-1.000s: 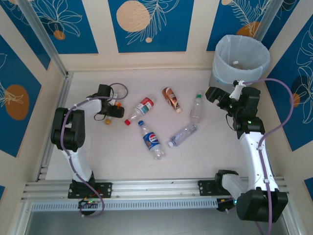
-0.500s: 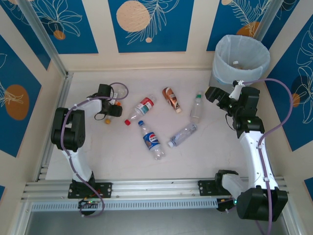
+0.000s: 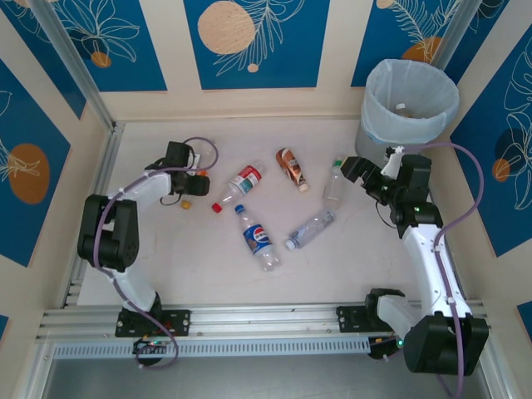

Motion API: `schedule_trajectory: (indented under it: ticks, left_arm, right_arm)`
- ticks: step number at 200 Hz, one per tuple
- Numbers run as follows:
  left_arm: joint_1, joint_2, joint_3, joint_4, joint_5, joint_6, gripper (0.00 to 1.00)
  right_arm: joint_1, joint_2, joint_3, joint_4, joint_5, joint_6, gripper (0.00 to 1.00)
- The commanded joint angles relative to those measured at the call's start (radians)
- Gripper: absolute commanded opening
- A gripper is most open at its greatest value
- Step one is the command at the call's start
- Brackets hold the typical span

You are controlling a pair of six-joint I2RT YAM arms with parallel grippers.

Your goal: Put the plastic bottles in the bin

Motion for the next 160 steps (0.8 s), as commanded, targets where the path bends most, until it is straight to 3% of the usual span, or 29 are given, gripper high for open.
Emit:
schedule_trajectory:
  ticks: [1,95,160]
  left_arm:
    - [-0.047,-0.082,-0.017,0.031,0.049,-0.078,0.48]
    - [-0.341,-0.272,-0.099,0.135,0.042,-0.212,0.49]
    - [-0.505,-0.302,-0.165,0.273,0.001,-0.129,0.48]
  right_arm:
    - [0.022,-0.001,-0.016,0.021,-0.018,0.015,0.99]
    - [0.070,0.075,-0.059,0.252,-0.138,0.190,0.99]
    - [0.168,0.160,0.007,0.294,-0.227,0.228,1.00]
